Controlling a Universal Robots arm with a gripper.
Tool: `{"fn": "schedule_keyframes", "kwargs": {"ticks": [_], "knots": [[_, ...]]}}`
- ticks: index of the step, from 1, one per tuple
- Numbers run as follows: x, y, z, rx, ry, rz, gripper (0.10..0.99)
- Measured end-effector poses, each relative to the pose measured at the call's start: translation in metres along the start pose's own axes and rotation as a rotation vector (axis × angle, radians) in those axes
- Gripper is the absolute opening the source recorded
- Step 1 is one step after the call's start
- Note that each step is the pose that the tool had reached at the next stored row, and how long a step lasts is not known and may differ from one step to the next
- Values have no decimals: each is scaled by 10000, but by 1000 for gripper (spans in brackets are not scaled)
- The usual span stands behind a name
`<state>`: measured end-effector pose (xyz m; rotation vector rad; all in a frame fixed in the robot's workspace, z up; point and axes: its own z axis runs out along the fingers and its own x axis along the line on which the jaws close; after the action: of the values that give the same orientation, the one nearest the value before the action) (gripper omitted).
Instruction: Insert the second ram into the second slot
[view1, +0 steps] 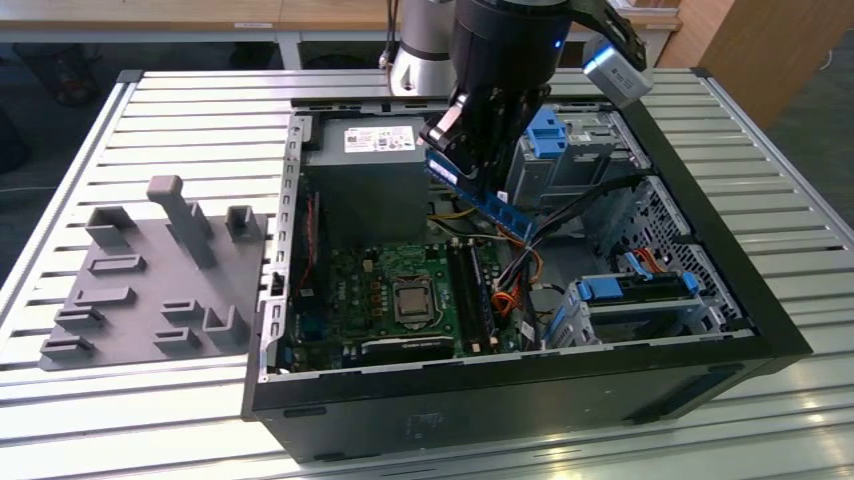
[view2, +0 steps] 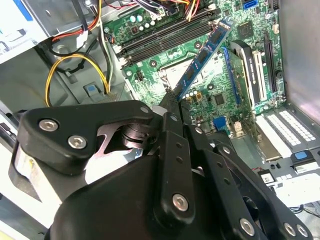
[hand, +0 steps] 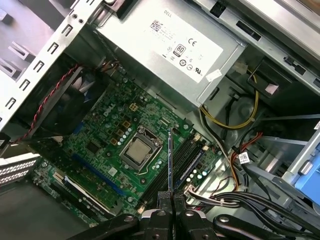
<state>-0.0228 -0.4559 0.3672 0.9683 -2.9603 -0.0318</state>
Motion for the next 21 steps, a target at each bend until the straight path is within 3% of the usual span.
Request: {"fn": "schedule_keyframes", "kwargs": {"ticks": [21], "knots": [[0,0,0,-15,-22,808,133]]}}
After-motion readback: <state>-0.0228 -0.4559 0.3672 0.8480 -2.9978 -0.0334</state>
